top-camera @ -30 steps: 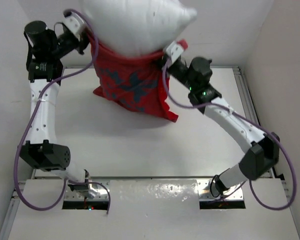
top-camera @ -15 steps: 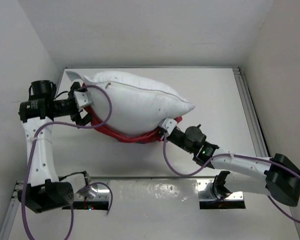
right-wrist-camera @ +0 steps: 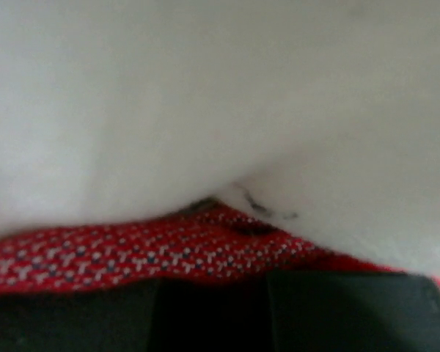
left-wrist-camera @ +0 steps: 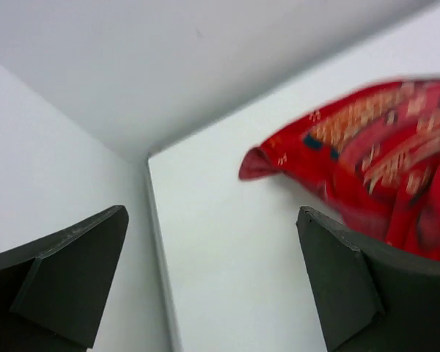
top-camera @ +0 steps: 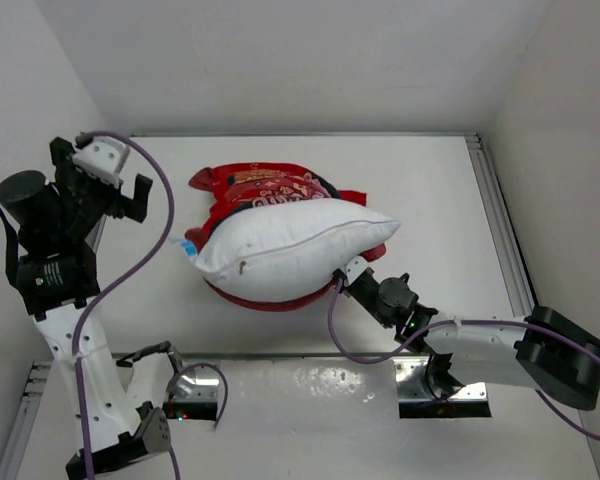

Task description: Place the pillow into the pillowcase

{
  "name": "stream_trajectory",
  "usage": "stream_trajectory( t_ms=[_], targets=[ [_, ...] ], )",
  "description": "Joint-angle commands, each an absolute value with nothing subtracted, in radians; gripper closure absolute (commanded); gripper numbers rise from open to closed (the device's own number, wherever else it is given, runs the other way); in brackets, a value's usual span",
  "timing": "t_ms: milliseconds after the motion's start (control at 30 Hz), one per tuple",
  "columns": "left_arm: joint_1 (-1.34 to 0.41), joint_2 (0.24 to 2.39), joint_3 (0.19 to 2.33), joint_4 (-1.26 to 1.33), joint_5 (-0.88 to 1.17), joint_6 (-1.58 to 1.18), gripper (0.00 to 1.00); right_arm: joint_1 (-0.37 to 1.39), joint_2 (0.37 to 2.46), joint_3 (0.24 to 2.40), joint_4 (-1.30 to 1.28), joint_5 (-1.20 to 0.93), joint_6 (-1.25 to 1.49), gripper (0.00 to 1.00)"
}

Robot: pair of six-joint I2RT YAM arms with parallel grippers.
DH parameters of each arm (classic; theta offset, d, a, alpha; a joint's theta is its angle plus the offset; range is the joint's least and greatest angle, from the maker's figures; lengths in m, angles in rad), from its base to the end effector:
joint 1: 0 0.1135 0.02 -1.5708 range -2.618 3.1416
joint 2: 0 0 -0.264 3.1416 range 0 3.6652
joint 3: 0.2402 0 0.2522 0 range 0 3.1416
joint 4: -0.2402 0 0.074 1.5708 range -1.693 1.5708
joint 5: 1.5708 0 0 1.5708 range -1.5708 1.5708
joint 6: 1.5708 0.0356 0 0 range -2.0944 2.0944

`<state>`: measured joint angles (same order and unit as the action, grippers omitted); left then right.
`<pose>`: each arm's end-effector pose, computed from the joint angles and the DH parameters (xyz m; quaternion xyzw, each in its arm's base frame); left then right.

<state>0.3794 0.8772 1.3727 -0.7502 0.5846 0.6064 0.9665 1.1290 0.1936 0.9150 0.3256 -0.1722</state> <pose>0.1360 0.0331 0.4596 0.2609 0.7328 0.0763 0.6238 0.1278 0.1651 0.1884 -0.2844 0.6548 0.1604 0.6816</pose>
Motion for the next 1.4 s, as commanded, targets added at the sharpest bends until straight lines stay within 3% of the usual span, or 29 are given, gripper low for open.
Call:
stream_trajectory(
  t_ms=[0, 100, 133, 233, 300, 467, 600, 700, 767, 900, 967, 1067, 1167, 1233, 1367],
  targets=[
    [0.387, 0.961, 1.416, -0.496, 0.619, 0.278, 0.00, 0.943, 1.149, 0.144, 0.704, 0.474, -0.195, 1.00],
    [0.351, 1.023, 1.428, -0.523, 0.945, 0.299, 0.00, 0.960, 1.167, 0.134, 0.719, 0.456, -0.186, 1.00],
    [0.306, 1.058, 1.418, -0.550, 0.965, 0.299, 0.00, 0.937, 1.186, 0.132, 0.736, 0.446, -0.180, 1.00],
    [0.176, 1.129, 1.396, -0.677, 0.804, 0.441, 0.00, 0.824, 1.303, 0.224, 0.724, 0.332, -0.158, 0.98],
    [0.117, 1.169, 1.373, -0.710, 0.668, 0.524, 0.00, 0.772, 1.389, 0.325, 0.764, 0.286, -0.146, 0.89],
    [-0.096, 1.213, 1.333, -0.788, 0.571, 0.618, 0.00, 0.698, 1.552, 0.475, 0.893, 0.285, -0.091, 0.31],
    [-0.215, 1.250, 1.252, -0.798, 0.465, 0.640, 0.00, 0.611, 1.415, 0.379, 0.858, 0.203, 0.080, 0.01],
    [-0.325, 1.275, 1.206, -0.781, 0.416, 0.667, 0.00, 0.487, 1.245, 0.344, 0.653, 0.094, 0.170, 0.01],
    [-0.366, 1.305, 1.206, -0.791, 0.376, 0.686, 0.00, 0.418, 1.148, 0.405, 0.381, -0.040, 0.237, 0.01],
    [-0.440, 1.342, 1.255, -0.743, 0.220, 0.709, 0.00, 0.305, 1.118, 0.622, -0.071, -0.181, 0.278, 0.01],
    [-0.436, 1.382, 1.291, -0.703, 0.097, 0.712, 0.00, 0.317, 1.137, 0.682, -0.158, -0.166, 0.265, 0.01],
    [-0.385, 1.466, 1.414, -0.646, 0.049, 0.696, 0.02, 0.357, 1.146, 0.767, -0.242, -0.149, 0.314, 0.02],
    [-0.345, 1.541, 1.579, -0.695, 0.139, 0.730, 0.12, 0.376, 1.125, 0.781, -0.183, -0.224, 0.430, 0.15],
    [-0.359, 1.560, 1.592, -0.724, 0.167, 0.794, 0.12, 0.408, 1.108, 0.755, -0.082, -0.239, 0.504, 0.18],
    [-0.376, 1.623, 1.476, -0.717, 0.108, 0.922, 0.04, 0.536, 1.188, 0.781, -0.021, -0.112, 0.589, 0.04]
  ],
)
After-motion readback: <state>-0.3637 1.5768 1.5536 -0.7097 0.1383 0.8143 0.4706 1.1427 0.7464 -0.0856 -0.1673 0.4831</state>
